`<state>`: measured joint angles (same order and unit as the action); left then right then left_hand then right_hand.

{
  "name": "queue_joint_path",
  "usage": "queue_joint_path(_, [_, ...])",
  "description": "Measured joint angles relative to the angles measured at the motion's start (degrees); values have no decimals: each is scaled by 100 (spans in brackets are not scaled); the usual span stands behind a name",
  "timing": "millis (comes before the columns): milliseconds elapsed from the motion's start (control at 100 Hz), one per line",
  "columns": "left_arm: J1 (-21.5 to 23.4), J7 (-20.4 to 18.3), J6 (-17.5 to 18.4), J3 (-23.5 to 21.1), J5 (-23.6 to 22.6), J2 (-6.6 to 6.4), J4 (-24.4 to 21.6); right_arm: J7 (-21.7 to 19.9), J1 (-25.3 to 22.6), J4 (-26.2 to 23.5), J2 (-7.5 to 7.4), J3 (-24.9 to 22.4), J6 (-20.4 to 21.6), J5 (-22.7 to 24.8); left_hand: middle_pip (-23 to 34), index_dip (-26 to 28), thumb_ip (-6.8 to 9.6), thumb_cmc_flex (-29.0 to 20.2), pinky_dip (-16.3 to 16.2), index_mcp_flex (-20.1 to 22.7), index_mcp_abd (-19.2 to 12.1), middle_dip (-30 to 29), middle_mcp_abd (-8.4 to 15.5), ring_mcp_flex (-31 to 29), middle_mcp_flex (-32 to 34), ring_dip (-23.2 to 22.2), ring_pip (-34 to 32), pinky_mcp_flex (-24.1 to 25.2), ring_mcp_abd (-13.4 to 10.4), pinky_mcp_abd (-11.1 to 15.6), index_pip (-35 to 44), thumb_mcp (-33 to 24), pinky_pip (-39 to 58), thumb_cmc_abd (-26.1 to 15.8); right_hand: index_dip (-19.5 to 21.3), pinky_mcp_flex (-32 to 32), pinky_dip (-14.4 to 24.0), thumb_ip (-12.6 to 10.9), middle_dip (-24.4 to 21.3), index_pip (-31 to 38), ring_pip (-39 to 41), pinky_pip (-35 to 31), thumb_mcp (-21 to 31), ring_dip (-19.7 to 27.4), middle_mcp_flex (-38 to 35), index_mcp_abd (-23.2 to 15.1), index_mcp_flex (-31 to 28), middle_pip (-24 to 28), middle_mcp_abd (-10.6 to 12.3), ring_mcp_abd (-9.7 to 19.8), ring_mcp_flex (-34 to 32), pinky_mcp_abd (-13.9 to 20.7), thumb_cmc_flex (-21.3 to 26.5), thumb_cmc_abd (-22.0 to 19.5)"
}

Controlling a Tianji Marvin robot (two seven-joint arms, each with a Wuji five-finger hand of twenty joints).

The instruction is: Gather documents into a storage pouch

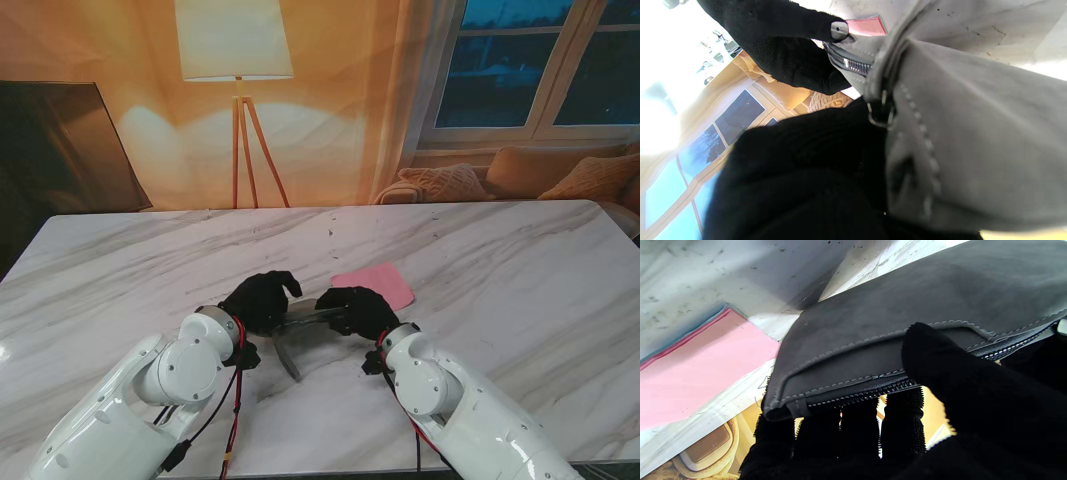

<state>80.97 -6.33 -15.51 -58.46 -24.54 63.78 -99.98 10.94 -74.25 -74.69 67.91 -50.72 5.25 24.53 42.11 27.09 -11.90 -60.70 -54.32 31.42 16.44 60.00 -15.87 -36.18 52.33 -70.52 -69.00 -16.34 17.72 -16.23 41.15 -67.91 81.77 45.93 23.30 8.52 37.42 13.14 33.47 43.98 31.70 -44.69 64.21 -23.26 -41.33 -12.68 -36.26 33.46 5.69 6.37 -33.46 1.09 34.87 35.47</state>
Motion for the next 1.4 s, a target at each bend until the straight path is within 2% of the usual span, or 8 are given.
queue_joint_path(140, [14, 37, -26, -5, 12, 8, -5, 214, 23, 53, 33, 79, 78, 116, -107, 10, 0, -9, -46, -5, -96, 48, 0, 15, -13, -94, 205, 195, 0, 0, -49, 93, -78, -185, -475, 383, 277, 125, 644, 816, 772, -1054, -443, -427, -751, -41, -515, 101, -144, -152, -579, -43, 505, -406])
queue_joint_path(380, [131, 52, 40, -150, -33, 14, -70, 450, 5, 55, 102, 87, 93, 175, -1301, -194, 32, 101, 36, -26, -263, -95, 20, 1072, -581, 403, 1629, 1189, 212, -15, -780, 781, -845, -988, -426, 936, 447, 137, 756, 638, 1900, -2314, -714, -748, -1343, 95, -922, 511, -378, -481, -1195, -49, 800, -491])
queue_joint_path(420, [167, 41, 40, -186, -42, 13, -103, 470, -12, 35, 108, 74, 93, 198, -1273, -201, 142, 388, 161, -29, -268, -489, 24, 1393, -843, 852, 1774, 1404, 230, -3, -917, 782, -979, -1268, -372, 996, 447, 137, 756, 541, 2070, -2442, -717, -750, -1396, 123, -979, 585, -411, -540, -1245, -49, 809, -485])
queue_joint_path(490, [213, 26, 41, -242, -48, 13, -146, 495, -45, -12, 110, 46, 94, 231, -1276, -224, 624, 1003, 500, -36, -329, -1617, 12, 1742, -1579, 1613, 2248, 1711, 274, 2, -1117, 1089, -1242, -1946, -308, 1065, 466, 138, 757, 519, 2241, -2596, -730, -754, -1401, 149, -983, 650, -440, -584, -1252, -49, 825, -484])
queue_joint_path(620, [331, 65, 97, -426, -2, 19, -227, 528, -140, -157, 107, -50, 128, 321, -1545, -290, 763, 1691, 1051, -41, -336, -2520, -54, 2026, -2028, 2313, 3147, 2032, 329, -5, -1491, 1667, -2296, -2445, -215, 1228, 576, 138, 805, 437, 2679, -2932, -730, -889, -1461, 253, -1040, 832, -526, -651, -1436, -106, 830, -481])
queue_joint_path(720, [463, 240, 106, -597, 14, 45, -330, 527, -205, -272, 100, -126, 128, 331, -1665, -317, 765, 1820, 1415, -35, -336, -2686, -56, 2144, -1997, 2640, 3705, 2098, 391, -29, -1727, 1974, -3534, -2449, -162, 1362, 641, 138, 876, 388, 3009, -3171, -723, -1059, -1526, 337, -1110, 992, -584, -657, -1612, -113, 831, -424])
queue_joint_path(1110, [974, -205, 191, -1451, -936, -73, -795, 390, -373, -586, 18, -382, 129, 473, -2453, -530, 766, 1864, 1000, -461, -686, -3452, 320, 2364, -2743, 3553, 5099, 2177, 36, -30, -2569, 2315, -4921, -2499, 29, 1431, 718, 138, 985, 297, 3302, -3391, -705, -1178, -1586, 410, -1186, 1130, -649, -669, -1675, -174, 831, -379])
queue_joint_path(1400, [1132, -595, 341, -1791, -719, -191, -739, 173, -580, -837, -83, -665, 132, 669, -2527, -545, 766, 1857, 862, -874, -823, -3599, 541, 2443, -3153, 3792, 5551, 2199, -189, 2, -2733, 2025, -5425, -2229, 57, 1470, 719, 138, 1022, 297, 3372, -3436, -705, -1233, -1598, 419, -1189, 1138, -659, -671, -1684, -180, 831, -373])
